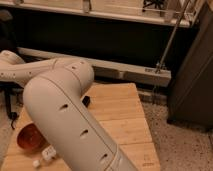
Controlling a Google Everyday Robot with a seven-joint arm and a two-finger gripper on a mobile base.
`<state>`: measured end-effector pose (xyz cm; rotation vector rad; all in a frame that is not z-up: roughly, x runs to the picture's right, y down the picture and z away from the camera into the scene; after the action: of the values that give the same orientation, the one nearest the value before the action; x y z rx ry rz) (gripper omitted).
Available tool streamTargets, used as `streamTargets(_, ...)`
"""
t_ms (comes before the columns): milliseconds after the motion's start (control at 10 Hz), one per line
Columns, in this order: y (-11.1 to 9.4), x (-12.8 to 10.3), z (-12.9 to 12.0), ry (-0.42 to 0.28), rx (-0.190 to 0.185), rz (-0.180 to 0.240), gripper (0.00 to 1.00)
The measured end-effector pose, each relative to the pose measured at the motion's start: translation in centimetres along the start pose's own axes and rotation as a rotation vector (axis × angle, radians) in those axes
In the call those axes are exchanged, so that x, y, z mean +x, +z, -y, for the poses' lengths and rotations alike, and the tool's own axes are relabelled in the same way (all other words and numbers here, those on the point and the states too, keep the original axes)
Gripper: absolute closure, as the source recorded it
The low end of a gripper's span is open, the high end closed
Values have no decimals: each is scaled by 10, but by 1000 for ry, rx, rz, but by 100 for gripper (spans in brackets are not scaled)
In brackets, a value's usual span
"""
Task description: Place the pepper in the ceramic cup
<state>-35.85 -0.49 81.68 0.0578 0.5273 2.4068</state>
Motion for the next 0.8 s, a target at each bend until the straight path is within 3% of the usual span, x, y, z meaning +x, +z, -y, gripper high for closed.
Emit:
streamTargets(400, 7, 2, -3, -42, 19, 52, 100)
streamTargets(800, 16, 9, -15, -62, 30, 54, 100)
